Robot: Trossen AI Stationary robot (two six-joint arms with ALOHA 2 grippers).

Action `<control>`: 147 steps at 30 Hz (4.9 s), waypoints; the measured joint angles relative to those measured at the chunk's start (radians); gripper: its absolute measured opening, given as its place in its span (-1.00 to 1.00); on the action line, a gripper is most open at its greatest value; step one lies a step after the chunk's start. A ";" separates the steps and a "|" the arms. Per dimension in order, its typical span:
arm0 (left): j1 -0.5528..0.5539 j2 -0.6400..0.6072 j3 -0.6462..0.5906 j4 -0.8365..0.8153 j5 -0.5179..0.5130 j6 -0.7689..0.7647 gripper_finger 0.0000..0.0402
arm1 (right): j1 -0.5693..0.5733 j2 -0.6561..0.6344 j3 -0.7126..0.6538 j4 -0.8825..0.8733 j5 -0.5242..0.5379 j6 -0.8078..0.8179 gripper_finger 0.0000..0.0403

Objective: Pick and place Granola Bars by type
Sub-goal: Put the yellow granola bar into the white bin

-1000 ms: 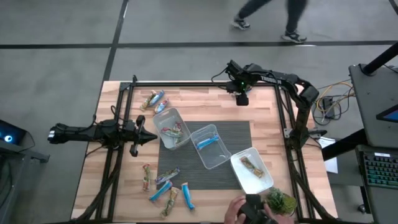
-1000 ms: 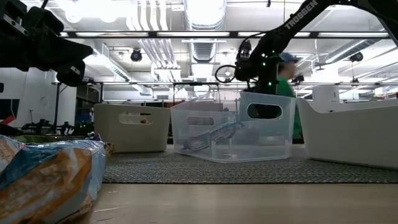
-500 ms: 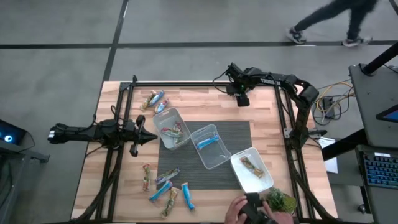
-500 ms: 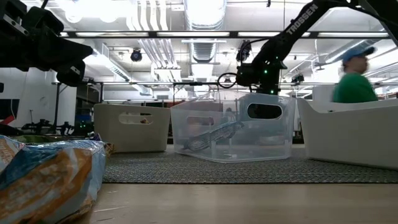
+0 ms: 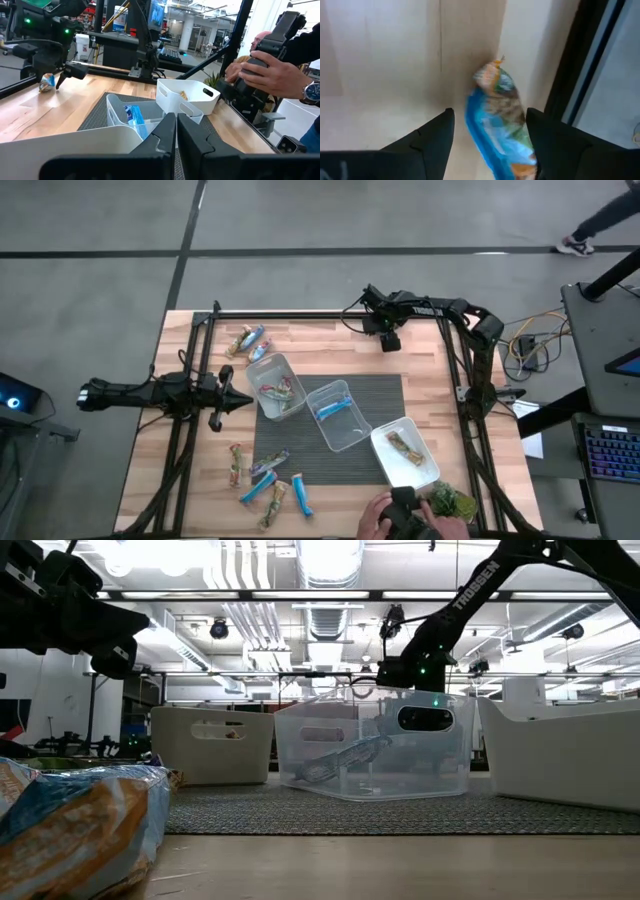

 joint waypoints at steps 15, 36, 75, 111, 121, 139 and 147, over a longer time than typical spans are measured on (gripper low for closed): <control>0.000 0.000 0.000 0.000 0.000 0.000 -1.00 | 0.000 0.003 0.000 -0.003 0.003 -0.002 -0.22; 0.000 0.000 0.000 0.000 0.000 0.000 -1.00 | 0.000 -0.008 0.000 -0.012 0.003 0.015 -0.75; 0.000 0.000 0.000 0.000 0.000 0.000 -1.00 | 0.071 -0.268 0.053 -0.218 -0.060 0.218 -0.85; 0.000 0.000 0.000 0.000 0.000 0.000 -1.00 | 0.559 -0.695 0.051 -0.476 -0.278 0.855 -0.85; 0.000 0.000 0.000 0.000 0.000 0.000 -1.00 | 0.788 -0.693 0.051 -0.488 -0.307 1.132 -0.85; 0.000 0.000 0.000 0.000 0.000 0.000 -1.00 | 1.062 -0.632 -0.008 -0.457 -0.346 1.843 -0.85; 0.000 0.000 0.000 0.000 0.000 0.000 -1.00 | 1.118 -0.599 -0.018 -0.458 -0.342 2.071 -0.85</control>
